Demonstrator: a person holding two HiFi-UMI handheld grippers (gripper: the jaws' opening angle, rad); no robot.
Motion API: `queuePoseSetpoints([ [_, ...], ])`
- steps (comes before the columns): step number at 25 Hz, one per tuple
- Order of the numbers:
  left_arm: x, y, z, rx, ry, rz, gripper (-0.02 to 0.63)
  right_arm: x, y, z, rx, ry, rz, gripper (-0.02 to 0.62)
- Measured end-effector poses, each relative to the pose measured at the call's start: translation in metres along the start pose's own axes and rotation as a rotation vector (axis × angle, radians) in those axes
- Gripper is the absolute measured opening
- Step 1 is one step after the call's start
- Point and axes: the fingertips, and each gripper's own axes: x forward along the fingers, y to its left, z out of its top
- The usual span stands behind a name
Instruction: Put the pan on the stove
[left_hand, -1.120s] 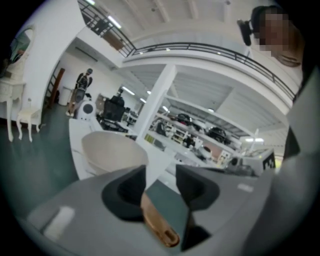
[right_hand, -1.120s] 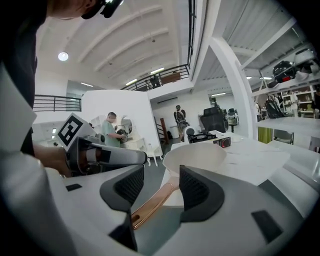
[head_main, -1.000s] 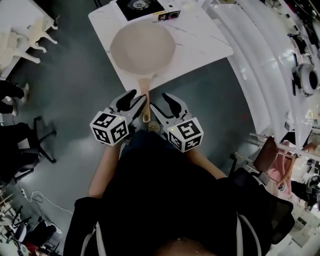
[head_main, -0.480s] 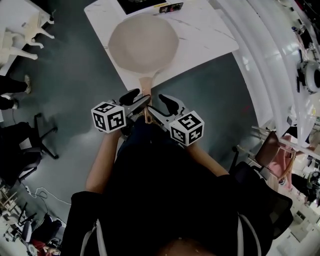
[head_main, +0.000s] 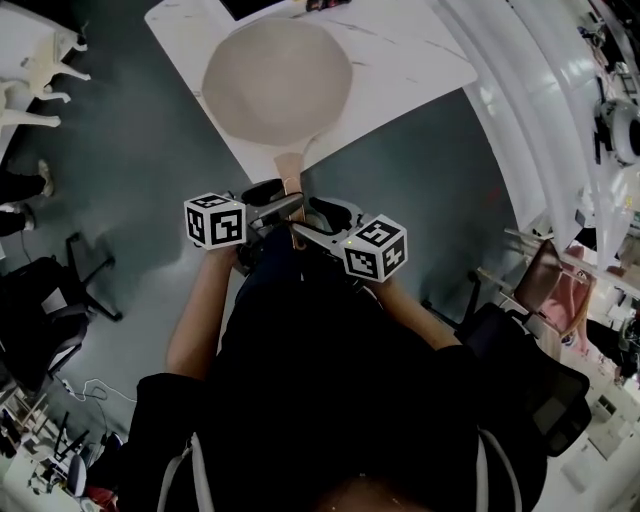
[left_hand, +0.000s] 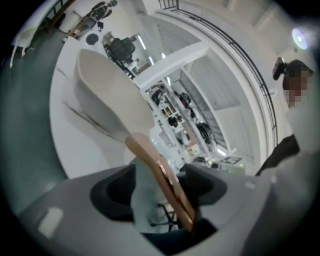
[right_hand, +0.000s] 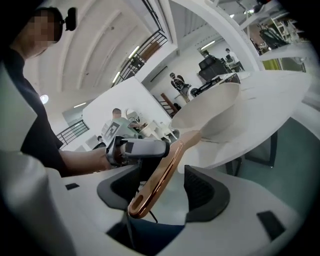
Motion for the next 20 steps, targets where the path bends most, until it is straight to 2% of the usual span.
queuePoseSetpoints([
  [4,0.009,0.002,-0.007,-0.068,0.037,-0.095,0.318,0.008,0.003,-0.012,0.049,0.045,0.061,0.236],
  [8,0.017,0.001,-0.013,-0.079,0.070,-0.162,0.318,0.017,0.006,-0.023,0.085,0.087,0.117,0.239],
  [16,0.032,-0.007,-0.014,-0.018,0.105,-0.260,0.318,0.030,0.011,-0.031,0.175,0.113,0.242,0.239],
  [20,0.038,-0.011,-0.013,0.030,0.118,-0.302,0.318,0.032,0.012,-0.032,0.182,0.129,0.280,0.238],
])
